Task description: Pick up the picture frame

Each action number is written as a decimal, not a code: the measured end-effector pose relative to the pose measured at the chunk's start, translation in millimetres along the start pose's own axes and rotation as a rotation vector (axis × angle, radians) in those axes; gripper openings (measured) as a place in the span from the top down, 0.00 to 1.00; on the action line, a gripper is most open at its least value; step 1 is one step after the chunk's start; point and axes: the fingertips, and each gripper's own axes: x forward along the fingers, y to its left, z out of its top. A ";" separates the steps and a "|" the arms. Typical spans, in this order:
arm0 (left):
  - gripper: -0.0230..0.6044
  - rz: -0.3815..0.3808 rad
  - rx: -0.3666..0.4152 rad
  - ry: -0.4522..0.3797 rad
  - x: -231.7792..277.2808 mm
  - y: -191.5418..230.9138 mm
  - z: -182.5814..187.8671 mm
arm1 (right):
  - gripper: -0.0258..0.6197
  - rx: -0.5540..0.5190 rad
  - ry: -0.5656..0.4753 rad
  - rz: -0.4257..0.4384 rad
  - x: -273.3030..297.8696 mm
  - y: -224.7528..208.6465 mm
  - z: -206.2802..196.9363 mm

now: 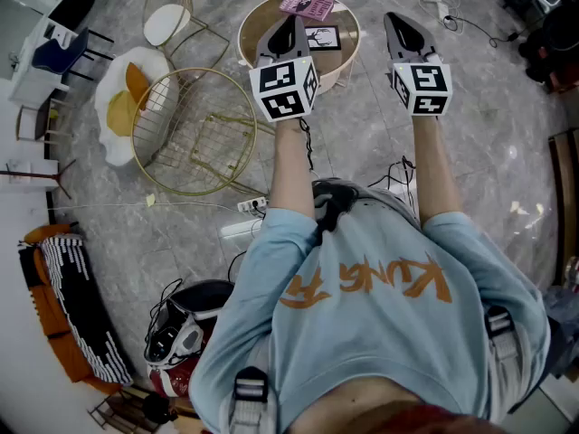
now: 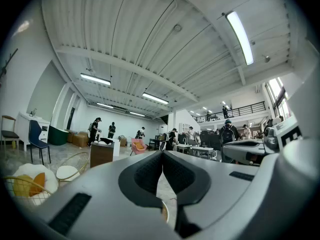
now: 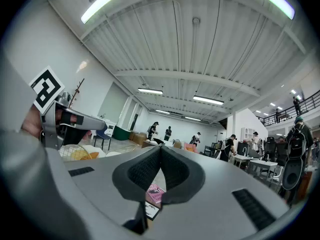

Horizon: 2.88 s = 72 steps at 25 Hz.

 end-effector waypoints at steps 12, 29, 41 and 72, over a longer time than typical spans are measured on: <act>0.93 0.036 -0.010 0.046 -6.2 19.7 -25.5 | 0.96 0.052 0.009 -0.025 1.4 4.9 -10.7; 0.93 0.101 -0.041 0.048 -30.0 80.0 -39.4 | 0.96 0.006 0.042 0.070 37.5 50.5 2.3; 0.93 0.115 -0.063 0.015 -23.9 108.4 -30.5 | 0.96 0.018 -0.005 0.096 68.9 59.8 21.1; 0.93 0.126 -0.148 0.167 167.7 115.4 -81.4 | 0.96 0.178 0.140 0.072 223.3 -65.3 -83.4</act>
